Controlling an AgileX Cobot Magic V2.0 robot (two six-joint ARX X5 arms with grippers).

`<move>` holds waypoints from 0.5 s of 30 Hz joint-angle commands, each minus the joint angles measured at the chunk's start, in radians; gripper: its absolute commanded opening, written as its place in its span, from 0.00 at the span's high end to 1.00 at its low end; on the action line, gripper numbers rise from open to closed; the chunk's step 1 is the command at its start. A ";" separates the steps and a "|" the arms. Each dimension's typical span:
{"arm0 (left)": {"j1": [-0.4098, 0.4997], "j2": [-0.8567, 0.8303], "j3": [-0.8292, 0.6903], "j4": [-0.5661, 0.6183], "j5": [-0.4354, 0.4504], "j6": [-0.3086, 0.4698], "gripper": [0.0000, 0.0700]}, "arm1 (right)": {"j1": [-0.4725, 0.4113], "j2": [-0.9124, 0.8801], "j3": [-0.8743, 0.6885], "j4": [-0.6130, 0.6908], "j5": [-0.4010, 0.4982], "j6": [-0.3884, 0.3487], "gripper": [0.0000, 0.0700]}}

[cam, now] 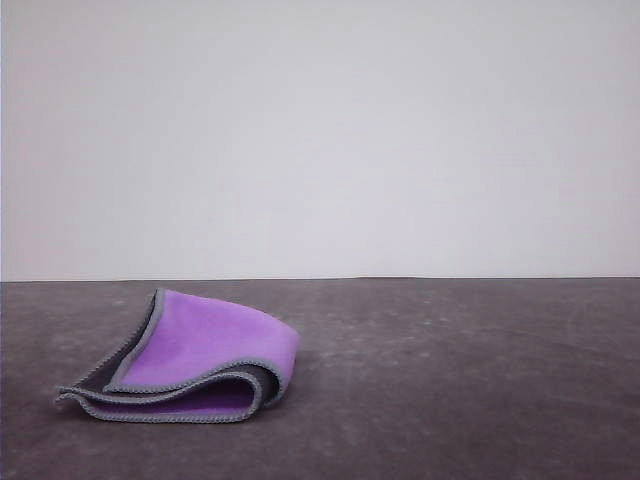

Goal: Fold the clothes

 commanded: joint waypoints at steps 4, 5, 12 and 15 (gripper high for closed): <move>0.000 -0.001 -0.020 0.003 -0.005 0.007 1.00 | -0.002 0.000 -0.003 0.007 0.004 0.013 0.98; 0.000 -0.002 -0.020 0.003 -0.005 0.007 1.00 | -0.002 0.000 -0.003 0.007 0.004 0.013 0.98; 0.000 -0.001 -0.020 0.003 -0.005 0.007 1.00 | -0.002 0.000 -0.003 0.007 0.004 0.013 0.98; 0.000 -0.001 -0.020 0.003 -0.005 0.007 1.00 | -0.002 0.000 -0.003 0.007 0.004 0.013 0.98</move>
